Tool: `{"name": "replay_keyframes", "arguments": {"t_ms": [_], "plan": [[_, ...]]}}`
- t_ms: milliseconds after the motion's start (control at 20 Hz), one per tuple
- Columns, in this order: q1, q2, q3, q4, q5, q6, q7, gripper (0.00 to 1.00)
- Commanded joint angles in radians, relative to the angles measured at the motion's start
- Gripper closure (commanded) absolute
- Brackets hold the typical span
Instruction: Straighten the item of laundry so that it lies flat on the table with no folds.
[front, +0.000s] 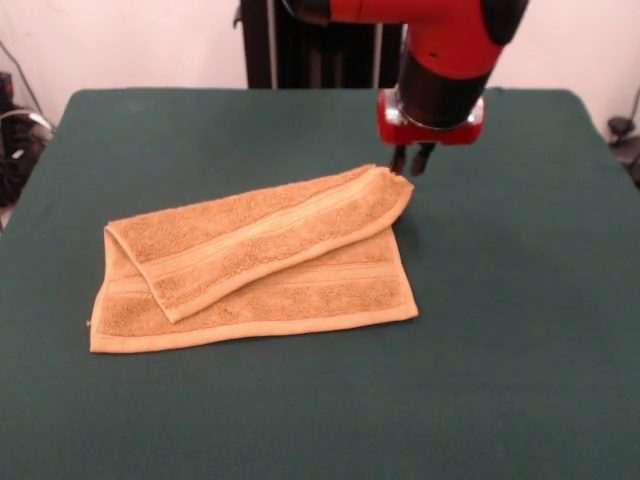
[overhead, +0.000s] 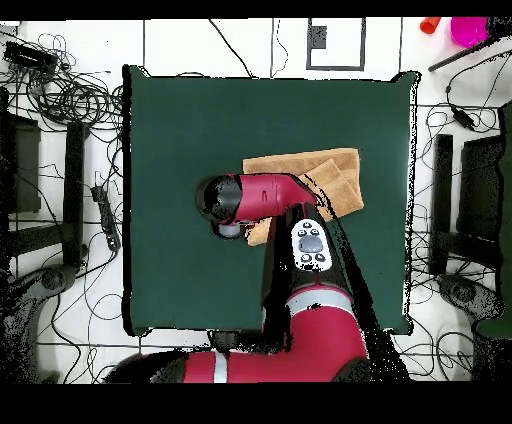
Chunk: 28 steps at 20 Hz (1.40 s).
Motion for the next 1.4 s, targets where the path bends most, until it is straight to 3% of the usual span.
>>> {"name": "replay_keyframes", "arguments": {"t_ms": [50, 450, 900, 1200, 1400], "plan": [[-0.003, -0.038, -0.005, 0.045, -0.061, -0.044, 0.042, 0.0], [-0.044, -0.052, 0.015, 0.067, -0.06, -0.039, 0.009, 0.0], [-0.049, -0.039, 0.032, -0.034, -0.055, 0.103, -0.024, 0.0], [-0.036, 0.002, 0.042, -0.127, -0.026, 0.137, 0.023, 0.0], [0.015, 0.046, 0.035, -0.172, -0.006, 0.127, 0.112, 0.0]]}}
